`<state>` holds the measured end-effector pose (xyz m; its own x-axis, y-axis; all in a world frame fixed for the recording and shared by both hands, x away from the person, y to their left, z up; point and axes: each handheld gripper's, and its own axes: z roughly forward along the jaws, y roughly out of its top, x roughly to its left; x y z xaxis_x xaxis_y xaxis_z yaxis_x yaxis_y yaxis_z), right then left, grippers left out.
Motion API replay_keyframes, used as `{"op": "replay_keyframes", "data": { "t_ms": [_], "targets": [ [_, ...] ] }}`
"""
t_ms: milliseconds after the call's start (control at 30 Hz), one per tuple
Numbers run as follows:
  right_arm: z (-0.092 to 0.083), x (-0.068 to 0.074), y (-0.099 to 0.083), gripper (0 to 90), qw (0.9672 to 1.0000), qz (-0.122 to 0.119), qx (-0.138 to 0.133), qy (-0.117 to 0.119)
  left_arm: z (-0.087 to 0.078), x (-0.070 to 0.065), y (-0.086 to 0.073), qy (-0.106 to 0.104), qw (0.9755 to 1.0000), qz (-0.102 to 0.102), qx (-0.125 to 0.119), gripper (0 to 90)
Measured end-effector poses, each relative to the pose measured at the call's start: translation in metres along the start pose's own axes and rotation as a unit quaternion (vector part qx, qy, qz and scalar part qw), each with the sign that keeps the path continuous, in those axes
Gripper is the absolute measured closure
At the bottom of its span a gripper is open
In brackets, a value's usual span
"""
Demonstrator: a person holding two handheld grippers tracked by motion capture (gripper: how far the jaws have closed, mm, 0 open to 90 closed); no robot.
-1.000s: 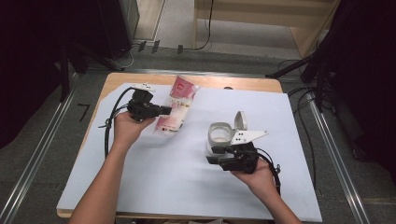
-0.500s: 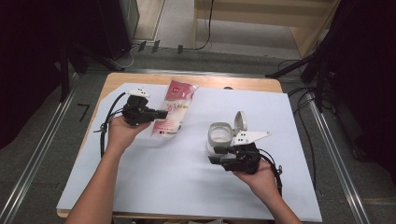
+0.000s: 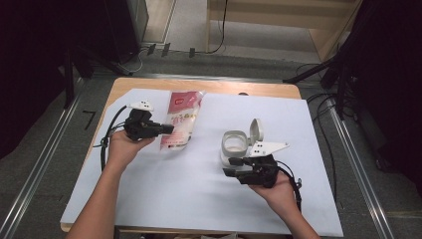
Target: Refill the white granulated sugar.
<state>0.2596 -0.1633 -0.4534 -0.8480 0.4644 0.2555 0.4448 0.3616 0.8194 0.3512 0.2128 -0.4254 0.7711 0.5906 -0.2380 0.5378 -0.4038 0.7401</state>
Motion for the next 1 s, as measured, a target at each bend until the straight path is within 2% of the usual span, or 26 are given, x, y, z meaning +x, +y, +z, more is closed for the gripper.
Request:
{"op": "replay_keyframes", "data": {
  "t_ms": [200, 300, 433, 533, 600, 833, 1000],
  "targets": [
    [-0.002, 0.0, 0.0, 55.8, 1.0, 0.0, 0.001, -0.004, -0.003, -0.004, -0.007, -0.001, 1.0, 0.0, 0.007, 89.8],
    [-0.001, -0.001, -0.001, 55.8, 1.0, -0.003, 0.005, -0.007, -0.008, -0.01, -0.014, 0.008, 0.9998, 0.013, 0.016, 88.9],
    [-0.002, 0.0, -0.001, 55.9, 1.0, -0.003, 0.003, -0.007, -0.011, -0.01, -0.02, 0.012, 0.9997, 0.009, 0.019, 87.3],
    [-0.004, 0.0, 0.0, 56.3, 1.0, -0.003, 0.001, -0.008, -0.014, -0.007, -0.028, 0.007, 0.9998, 0.004, 0.016, 87.6],
    [-0.004, 0.0, 0.0, 57.1, 1.0, -0.003, 0.001, -0.008, -0.015, -0.005, -0.03, 0.003, 0.9999, -0.004, 0.016, 87.4],
    [-0.006, -0.001, 0.0, 57.0, 0.9999, -0.004, -0.001, -0.012, -0.015, -0.003, -0.032, -0.001, 0.9999, -0.006, 0.014, 85.7],
    [-0.007, -0.004, 0.0, 56.7, 0.9997, 0.009, 0.009, -0.02, -0.019, -0.005, -0.034, 0.0, 0.9998, -0.006, 0.021, 84.0]
  ]
}}
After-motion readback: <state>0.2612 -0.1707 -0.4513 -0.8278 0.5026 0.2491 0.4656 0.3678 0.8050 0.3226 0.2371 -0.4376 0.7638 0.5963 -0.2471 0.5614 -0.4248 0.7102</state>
